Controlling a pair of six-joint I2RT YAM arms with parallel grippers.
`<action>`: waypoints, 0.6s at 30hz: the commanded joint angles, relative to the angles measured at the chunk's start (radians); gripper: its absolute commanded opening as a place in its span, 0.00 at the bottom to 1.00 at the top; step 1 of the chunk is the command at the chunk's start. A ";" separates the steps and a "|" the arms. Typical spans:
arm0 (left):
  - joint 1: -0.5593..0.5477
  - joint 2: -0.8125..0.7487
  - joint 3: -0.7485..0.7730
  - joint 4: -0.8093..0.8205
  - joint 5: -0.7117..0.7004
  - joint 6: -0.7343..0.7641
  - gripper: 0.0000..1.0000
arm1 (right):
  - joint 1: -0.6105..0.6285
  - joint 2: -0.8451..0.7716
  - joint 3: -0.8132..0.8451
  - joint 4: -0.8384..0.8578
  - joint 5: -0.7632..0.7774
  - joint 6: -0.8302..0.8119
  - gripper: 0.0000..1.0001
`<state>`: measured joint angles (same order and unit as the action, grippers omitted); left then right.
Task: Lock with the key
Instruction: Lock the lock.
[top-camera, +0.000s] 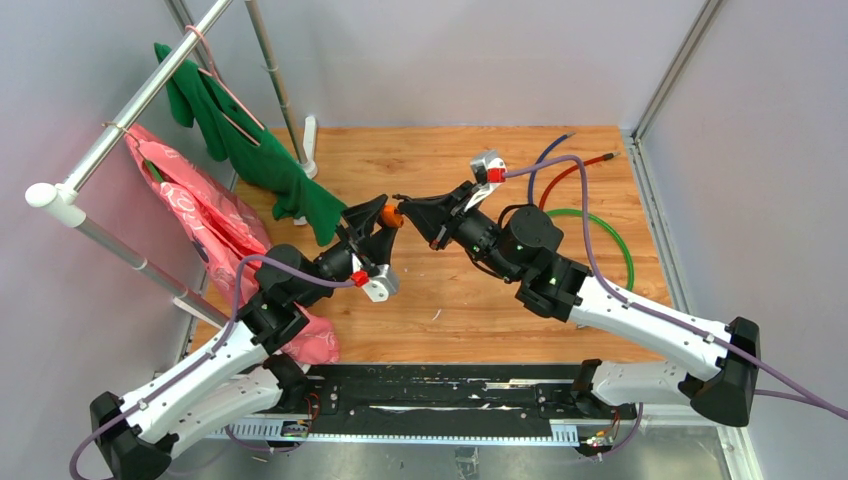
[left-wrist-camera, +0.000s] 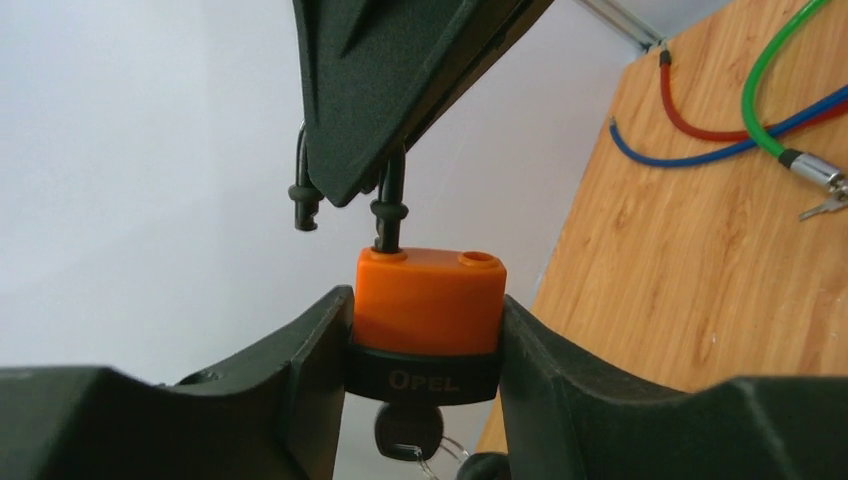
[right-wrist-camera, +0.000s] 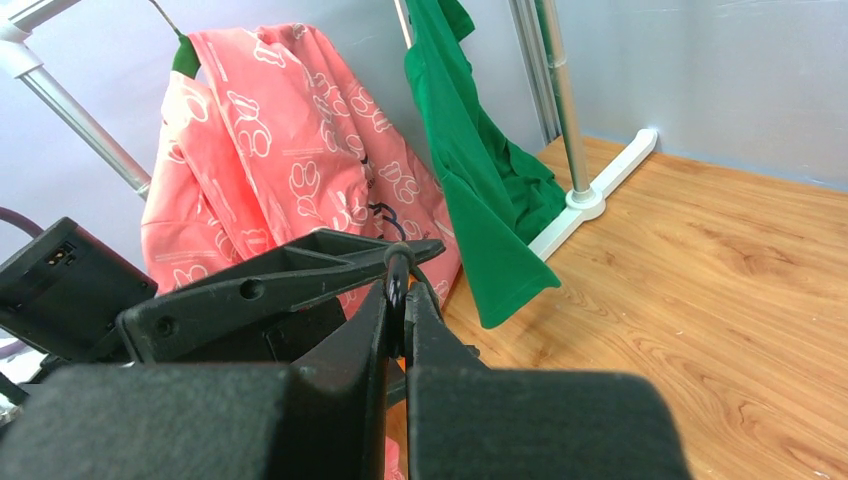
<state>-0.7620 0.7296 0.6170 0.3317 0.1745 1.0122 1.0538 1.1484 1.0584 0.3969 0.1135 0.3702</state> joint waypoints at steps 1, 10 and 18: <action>0.004 -0.013 0.044 -0.068 0.028 -0.013 0.44 | 0.011 -0.029 -0.001 0.073 -0.019 -0.001 0.00; 0.004 -0.015 0.068 -0.075 0.018 -0.109 0.00 | 0.010 -0.057 -0.023 0.018 0.021 -0.030 0.00; 0.004 -0.068 0.137 -0.403 0.136 -0.191 0.00 | -0.094 -0.083 0.190 -0.614 -0.195 -0.398 0.71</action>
<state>-0.7620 0.7002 0.6781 0.0971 0.2192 0.8810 1.0298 1.1114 1.1255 0.1562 0.0864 0.2398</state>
